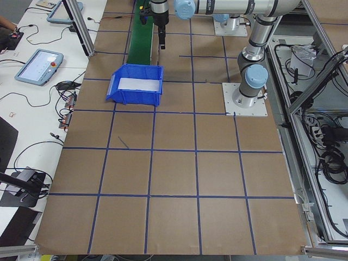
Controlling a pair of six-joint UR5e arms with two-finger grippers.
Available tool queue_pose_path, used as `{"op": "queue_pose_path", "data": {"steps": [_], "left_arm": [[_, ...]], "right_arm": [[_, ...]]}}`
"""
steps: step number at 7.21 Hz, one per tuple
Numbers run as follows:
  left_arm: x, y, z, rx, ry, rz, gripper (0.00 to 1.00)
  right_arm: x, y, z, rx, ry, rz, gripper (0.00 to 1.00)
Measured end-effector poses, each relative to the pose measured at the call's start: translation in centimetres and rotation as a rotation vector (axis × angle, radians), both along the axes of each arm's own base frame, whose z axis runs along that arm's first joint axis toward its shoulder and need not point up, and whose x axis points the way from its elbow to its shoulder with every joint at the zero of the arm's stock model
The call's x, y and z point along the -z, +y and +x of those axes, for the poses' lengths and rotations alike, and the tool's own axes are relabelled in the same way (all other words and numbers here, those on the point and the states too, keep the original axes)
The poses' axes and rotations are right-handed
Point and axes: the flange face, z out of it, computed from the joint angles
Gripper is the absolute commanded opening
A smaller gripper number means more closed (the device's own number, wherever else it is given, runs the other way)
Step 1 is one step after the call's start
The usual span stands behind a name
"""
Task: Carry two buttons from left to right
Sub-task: 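Carry the red button into the far blue bin and open the right gripper, then move the right gripper back over the belt end toward the yellow button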
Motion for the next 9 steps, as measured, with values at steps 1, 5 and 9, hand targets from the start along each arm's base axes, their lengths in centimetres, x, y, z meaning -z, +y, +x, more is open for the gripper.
{"op": "queue_pose_path", "data": {"steps": [1, 5, 9], "left_arm": [[0.0, 0.0, 0.0, 0.0, 0.001, 0.0, 1.0], [0.0, 0.0, 0.0, -0.001, 0.001, 0.0, 1.0], [0.0, 0.0, 0.0, -0.001, 0.001, 0.0, 1.0]], "right_arm": [[-1.3, 0.1, 0.4, -0.002, 0.006, -0.007, 1.0], [-10.3, -2.1, 11.7, -0.058, -0.003, -0.019, 1.0], [-6.0, -5.6, 28.1, 0.02, -0.054, -0.018, 1.0]]}}
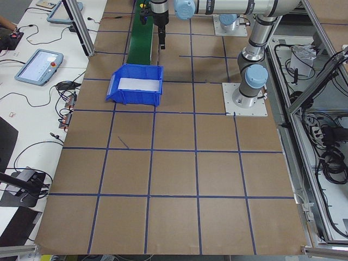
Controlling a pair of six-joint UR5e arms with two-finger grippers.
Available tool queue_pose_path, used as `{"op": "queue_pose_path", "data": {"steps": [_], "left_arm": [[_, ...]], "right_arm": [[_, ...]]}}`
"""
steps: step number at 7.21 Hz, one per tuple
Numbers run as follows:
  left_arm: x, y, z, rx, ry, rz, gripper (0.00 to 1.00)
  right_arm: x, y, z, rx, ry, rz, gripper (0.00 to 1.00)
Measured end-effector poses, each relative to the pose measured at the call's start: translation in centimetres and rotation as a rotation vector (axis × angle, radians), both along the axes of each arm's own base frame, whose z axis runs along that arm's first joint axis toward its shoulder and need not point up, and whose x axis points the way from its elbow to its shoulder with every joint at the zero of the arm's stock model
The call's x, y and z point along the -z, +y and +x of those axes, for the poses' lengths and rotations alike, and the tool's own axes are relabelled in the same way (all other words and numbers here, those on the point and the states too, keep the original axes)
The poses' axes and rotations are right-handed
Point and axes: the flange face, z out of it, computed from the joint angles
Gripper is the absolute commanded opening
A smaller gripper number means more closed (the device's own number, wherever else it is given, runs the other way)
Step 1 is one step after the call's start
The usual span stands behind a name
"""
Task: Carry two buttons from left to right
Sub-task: 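Move the right gripper back over the belt end toward the yellow button, then lower the right gripper and close it on the yellow button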
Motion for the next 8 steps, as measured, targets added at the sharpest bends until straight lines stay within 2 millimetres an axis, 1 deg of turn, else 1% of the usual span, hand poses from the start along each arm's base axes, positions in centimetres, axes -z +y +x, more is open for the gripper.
{"op": "queue_pose_path", "data": {"steps": [1, 2, 4, 8], "left_arm": [[0.0, 0.0, 0.0, 0.0, 0.0, 0.0, 1.0], [0.0, 0.0, 0.0, 0.0, 0.0, 0.0, 1.0], [0.0, 0.0, 0.0, 0.0, 0.0, 0.0, 1.0], [0.0, 0.0, 0.0, 0.001, -0.003, 0.0, 1.0]], "right_arm": [[1.0, -0.1, 1.5, 0.012, 0.008, -0.025, 1.0], [1.6, -0.1, 2.2, 0.016, 0.007, -0.034, 1.0], [2.7, 0.2, 3.0, 0.012, -0.025, -0.038, 1.0], [2.8, 0.4, 3.6, 0.011, -0.06, -0.049, 0.99]]}}
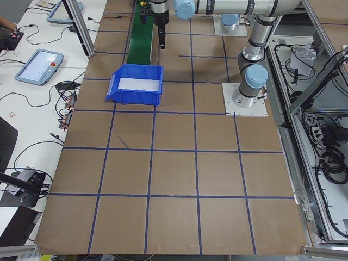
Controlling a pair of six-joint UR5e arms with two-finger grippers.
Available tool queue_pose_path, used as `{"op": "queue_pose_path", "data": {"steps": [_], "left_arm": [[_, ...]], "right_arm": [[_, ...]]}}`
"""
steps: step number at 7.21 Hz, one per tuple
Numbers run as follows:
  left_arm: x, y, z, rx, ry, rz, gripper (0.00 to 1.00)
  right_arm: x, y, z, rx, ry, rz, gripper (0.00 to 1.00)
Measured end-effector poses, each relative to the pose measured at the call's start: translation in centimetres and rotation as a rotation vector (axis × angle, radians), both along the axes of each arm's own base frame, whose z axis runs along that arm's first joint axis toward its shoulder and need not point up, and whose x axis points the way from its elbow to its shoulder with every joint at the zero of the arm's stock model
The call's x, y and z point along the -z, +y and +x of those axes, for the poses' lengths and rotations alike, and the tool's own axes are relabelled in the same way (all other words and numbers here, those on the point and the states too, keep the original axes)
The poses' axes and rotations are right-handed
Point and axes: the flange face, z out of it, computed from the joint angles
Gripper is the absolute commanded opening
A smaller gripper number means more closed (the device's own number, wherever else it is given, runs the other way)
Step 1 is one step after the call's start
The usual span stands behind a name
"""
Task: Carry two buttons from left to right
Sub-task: 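Lower the right gripper and close it on the yellow button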
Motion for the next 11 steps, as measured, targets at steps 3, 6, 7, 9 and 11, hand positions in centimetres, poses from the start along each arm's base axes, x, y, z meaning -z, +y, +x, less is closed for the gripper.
{"op": "queue_pose_path", "data": {"steps": [3, 6, 7, 9, 11], "left_arm": [[0.0, 0.0, 0.0, -0.001, 0.002, 0.0, 1.0], [0.0, 0.0, 0.0, -0.001, 0.003, 0.0, 1.0], [0.0, 0.0, 0.0, -0.001, 0.003, 0.0, 1.0], [0.0, 0.0, 0.0, -0.001, 0.003, 0.0, 1.0], [0.0, 0.0, 0.0, -0.001, 0.002, 0.0, 1.0]], "right_arm": [[1.0, 0.0, 0.7, -0.004, -0.053, 0.0, 0.99], [1.4, -0.1, 0.7, -0.008, -0.058, 0.002, 0.98], [1.4, -0.1, 0.6, -0.008, -0.058, 0.001, 0.97], [1.4, -0.1, 0.6, -0.007, -0.058, 0.002, 0.88], [1.5, -0.1, 0.6, -0.01, -0.056, 0.004, 0.48]]}}
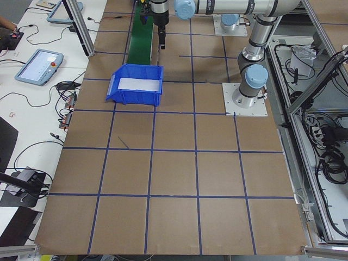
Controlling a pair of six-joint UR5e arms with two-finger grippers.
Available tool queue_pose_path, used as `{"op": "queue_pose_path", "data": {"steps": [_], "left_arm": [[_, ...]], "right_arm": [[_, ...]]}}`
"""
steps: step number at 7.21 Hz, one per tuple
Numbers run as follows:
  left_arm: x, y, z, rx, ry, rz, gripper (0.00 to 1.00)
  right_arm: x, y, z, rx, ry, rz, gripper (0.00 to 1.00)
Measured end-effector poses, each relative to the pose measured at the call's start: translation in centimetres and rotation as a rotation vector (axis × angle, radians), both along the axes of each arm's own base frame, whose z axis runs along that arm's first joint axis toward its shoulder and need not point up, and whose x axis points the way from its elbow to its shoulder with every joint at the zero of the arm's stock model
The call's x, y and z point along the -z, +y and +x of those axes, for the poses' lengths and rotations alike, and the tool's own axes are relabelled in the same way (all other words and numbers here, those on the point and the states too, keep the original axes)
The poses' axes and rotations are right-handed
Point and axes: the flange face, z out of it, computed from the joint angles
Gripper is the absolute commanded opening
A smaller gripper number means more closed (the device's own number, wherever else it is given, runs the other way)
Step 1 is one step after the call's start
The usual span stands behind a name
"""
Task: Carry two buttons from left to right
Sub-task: 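Lower the right gripper and close it on the yellow button, then carry the yellow button into the far blue bin and open the right gripper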
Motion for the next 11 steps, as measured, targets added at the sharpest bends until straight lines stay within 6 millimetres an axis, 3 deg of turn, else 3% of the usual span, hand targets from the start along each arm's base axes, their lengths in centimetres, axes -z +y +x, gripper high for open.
{"op": "queue_pose_path", "data": {"steps": [1, 2, 4, 5, 6, 7, 8, 9, 10, 11], "left_arm": [[0.0, 0.0, 0.0, 0.0, 0.0, 0.0, 1.0], [0.0, 0.0, 0.0, 0.0, 0.0, 0.0, 1.0], [0.0, 0.0, 0.0, 0.0, 0.0, 0.0, 1.0], [0.0, 0.0, 0.0, 0.0, 0.0, -0.001, 1.0], [0.0, 0.0, 0.0, 0.0, 0.0, -0.001, 1.0], [0.0, 0.0, 0.0, 0.0, 0.0, -0.001, 1.0], [0.0, 0.0, 0.0, 0.0, 0.0, -0.001, 1.0], [0.0, 0.0, 0.0, 0.0, -0.001, -0.001, 1.0], [0.0, 0.0, 0.0, 0.0, 0.0, -0.001, 1.0], [0.0, 0.0, 0.0, 0.0, 0.0, -0.001, 1.0]], "right_arm": [[-0.1, -0.1, -0.1, -0.007, 0.008, -0.002, 0.24], [-0.3, -0.2, -0.3, -0.015, 0.02, -0.006, 0.12], [-0.8, -0.2, -0.6, -0.018, 0.05, -0.004, 0.08], [-2.5, -0.1, -0.9, -0.022, 0.067, -0.008, 0.08], [-5.8, -0.2, -1.7, -0.044, 0.113, -0.017, 0.08], [-9.2, -0.5, -4.0, -0.074, 0.188, -0.032, 0.08], [-10.8, -0.1, -8.7, -0.062, 0.224, -0.036, 0.06], [-10.3, 1.2, -15.0, -0.011, 0.216, -0.027, 0.06], [-8.1, 2.9, -21.5, 0.02, 0.169, -0.02, 0.06], [-5.5, 4.1, -25.3, 0.018, 0.119, -0.019, 0.04]]}}
